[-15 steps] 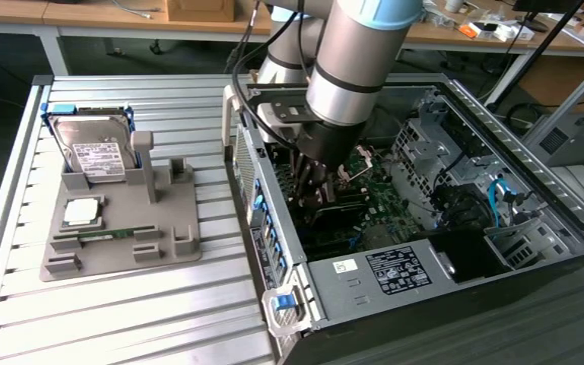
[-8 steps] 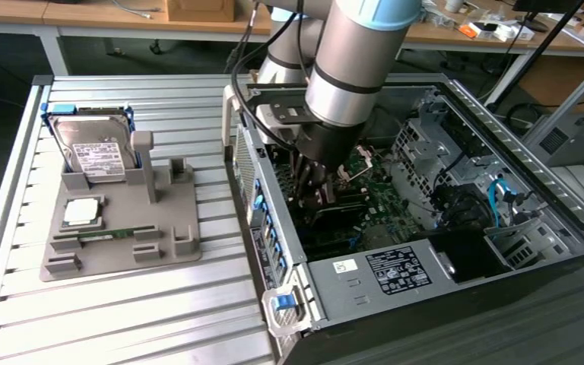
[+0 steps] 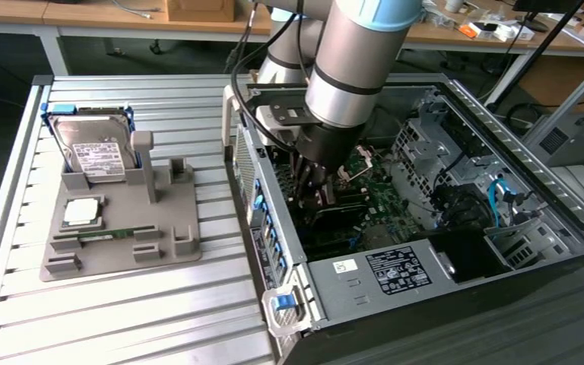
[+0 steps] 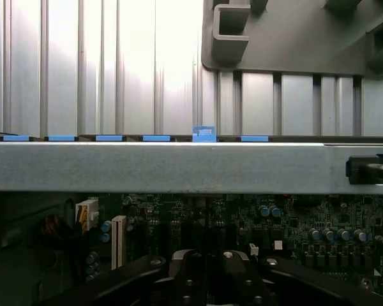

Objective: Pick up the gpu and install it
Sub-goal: 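Press down on the gpu until it lock into place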

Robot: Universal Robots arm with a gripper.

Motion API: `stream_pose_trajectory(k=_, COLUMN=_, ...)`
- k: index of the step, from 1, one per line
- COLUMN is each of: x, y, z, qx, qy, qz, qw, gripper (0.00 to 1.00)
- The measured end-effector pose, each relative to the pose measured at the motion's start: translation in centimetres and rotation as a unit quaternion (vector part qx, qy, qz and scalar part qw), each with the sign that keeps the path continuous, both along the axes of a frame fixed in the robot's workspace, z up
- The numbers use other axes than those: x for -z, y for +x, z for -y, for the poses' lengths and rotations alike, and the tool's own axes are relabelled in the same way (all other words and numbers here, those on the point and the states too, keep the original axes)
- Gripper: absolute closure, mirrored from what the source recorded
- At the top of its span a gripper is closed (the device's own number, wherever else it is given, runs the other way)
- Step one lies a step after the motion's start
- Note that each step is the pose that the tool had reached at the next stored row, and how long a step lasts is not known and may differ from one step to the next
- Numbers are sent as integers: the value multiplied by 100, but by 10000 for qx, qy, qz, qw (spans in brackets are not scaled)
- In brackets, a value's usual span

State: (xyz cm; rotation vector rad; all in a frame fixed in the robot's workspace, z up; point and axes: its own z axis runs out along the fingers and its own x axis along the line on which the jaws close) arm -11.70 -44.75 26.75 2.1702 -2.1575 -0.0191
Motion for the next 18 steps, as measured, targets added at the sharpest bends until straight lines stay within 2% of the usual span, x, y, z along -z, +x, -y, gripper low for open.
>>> stream_pose_trajectory(k=7, x=-5, y=4, z=-6, qx=0, qy=9, qz=5, qw=10000, gripper=89)
stream_pose_trajectory(k=10, x=-50, y=5, z=-7, qx=0, qy=19, qz=13, qw=10000, gripper=89)
stream_pose_trajectory(k=15, x=-202, y=5, z=-6, qx=0, qy=10, qz=6, qw=10000, gripper=89)
stream_pose_trajectory(k=18, x=-228, y=17, z=-6, qx=-1, qy=11, qz=6, qw=10000, gripper=89)
